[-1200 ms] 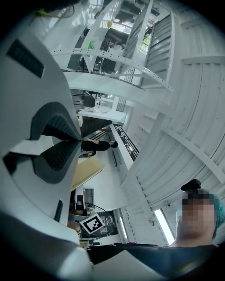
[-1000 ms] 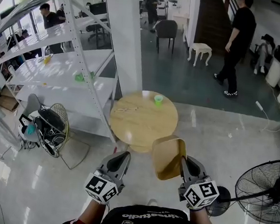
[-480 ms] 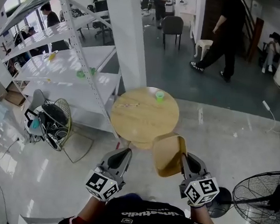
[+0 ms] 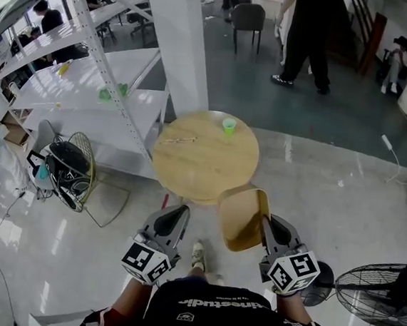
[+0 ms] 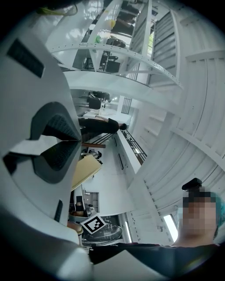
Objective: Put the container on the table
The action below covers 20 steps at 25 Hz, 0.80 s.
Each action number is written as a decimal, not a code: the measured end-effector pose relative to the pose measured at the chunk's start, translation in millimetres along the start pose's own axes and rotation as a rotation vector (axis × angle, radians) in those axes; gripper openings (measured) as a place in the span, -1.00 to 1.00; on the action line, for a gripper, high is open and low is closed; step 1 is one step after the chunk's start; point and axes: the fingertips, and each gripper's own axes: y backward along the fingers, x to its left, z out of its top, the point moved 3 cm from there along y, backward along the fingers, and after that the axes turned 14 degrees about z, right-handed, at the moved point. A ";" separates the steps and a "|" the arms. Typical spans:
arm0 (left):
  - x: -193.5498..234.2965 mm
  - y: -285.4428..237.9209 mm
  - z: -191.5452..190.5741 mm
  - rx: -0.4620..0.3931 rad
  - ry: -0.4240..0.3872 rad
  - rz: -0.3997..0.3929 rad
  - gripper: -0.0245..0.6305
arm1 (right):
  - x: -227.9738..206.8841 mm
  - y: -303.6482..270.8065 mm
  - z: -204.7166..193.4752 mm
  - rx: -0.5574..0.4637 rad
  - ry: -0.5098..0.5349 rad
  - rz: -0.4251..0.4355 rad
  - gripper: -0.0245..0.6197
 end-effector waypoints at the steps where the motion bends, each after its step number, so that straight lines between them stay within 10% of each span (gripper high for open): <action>1: 5.6 -7.4 -1.6 0.001 0.007 -0.004 -0.85 | -3.5 -6.6 0.3 0.007 0.002 -0.003 -0.85; 20: 162.9 -163.4 29.6 -0.036 0.054 -0.067 -0.85 | -74.9 -209.6 51.3 0.036 0.077 -0.042 -0.85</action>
